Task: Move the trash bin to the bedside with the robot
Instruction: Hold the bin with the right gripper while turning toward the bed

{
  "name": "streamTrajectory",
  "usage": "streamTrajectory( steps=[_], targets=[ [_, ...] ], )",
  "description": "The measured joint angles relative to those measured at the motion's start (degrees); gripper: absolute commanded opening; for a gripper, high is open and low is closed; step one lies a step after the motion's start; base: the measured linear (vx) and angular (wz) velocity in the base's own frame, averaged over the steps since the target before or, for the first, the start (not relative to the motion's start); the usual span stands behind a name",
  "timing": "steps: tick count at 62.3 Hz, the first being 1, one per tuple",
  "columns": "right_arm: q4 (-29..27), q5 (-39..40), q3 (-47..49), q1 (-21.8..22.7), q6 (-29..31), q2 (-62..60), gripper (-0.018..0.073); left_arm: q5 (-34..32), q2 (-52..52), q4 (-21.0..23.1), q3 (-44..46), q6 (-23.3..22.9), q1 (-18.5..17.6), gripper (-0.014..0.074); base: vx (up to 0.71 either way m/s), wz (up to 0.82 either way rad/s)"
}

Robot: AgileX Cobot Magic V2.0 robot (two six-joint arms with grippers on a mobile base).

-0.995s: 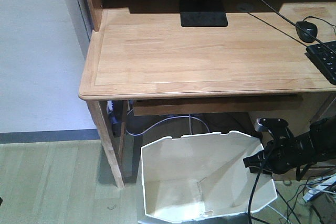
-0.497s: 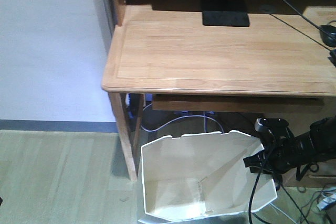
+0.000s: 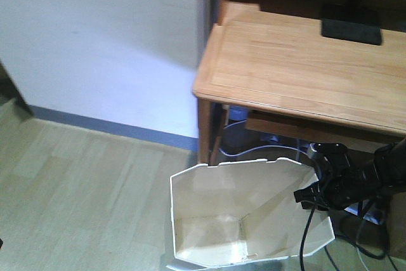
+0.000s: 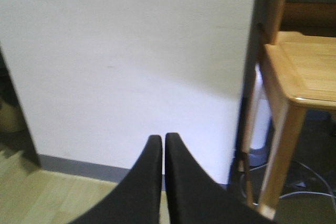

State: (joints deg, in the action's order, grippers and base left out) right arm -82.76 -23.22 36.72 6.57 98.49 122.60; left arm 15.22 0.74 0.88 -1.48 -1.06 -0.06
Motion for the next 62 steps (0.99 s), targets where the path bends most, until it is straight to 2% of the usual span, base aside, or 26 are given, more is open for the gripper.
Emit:
streamTrajectory(
  steps=[62],
  targets=[
    [0.0,-0.3,0.0,0.0,0.0,0.0,-0.0005,0.0,0.0,0.0,0.0,0.0,0.0,-0.0006,-0.01,0.39]
  ],
)
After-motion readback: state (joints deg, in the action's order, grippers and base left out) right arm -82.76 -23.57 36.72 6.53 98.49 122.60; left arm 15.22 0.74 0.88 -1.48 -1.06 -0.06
